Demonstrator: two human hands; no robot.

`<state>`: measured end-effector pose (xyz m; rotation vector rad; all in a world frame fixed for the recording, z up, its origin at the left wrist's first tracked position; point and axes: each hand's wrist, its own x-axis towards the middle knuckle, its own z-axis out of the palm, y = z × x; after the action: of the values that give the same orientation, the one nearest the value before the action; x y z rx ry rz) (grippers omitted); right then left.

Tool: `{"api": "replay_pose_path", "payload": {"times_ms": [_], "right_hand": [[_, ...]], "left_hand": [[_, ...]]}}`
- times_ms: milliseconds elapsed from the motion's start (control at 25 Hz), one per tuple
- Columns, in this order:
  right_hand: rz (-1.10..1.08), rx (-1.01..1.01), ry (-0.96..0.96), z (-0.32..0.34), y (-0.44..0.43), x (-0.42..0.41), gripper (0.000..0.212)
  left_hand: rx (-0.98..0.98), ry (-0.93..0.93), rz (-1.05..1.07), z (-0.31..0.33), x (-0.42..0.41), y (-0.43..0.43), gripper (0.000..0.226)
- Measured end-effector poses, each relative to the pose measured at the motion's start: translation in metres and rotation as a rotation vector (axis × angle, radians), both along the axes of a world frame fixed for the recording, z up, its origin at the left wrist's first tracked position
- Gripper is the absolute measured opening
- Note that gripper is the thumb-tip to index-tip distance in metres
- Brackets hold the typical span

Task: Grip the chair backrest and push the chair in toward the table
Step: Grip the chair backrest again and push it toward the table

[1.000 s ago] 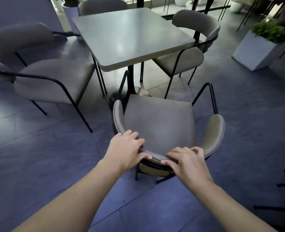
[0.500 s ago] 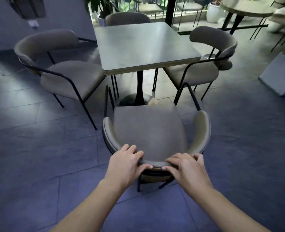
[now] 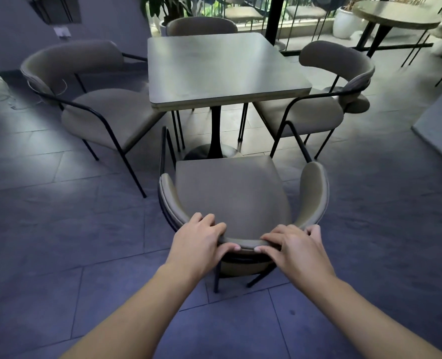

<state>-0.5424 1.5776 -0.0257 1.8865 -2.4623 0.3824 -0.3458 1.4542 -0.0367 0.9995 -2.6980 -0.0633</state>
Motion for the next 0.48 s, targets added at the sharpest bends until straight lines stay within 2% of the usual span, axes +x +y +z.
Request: {"api": "replay_pose_path", "payload": {"times_ms": [480], "right_hand": [[0.015, 0.03, -0.031, 0.0, -0.021, -0.045, 0.027]], "left_hand": [[0.018, -0.013, 0.018, 0.0, -0.04, -0.017, 0.057]]}}
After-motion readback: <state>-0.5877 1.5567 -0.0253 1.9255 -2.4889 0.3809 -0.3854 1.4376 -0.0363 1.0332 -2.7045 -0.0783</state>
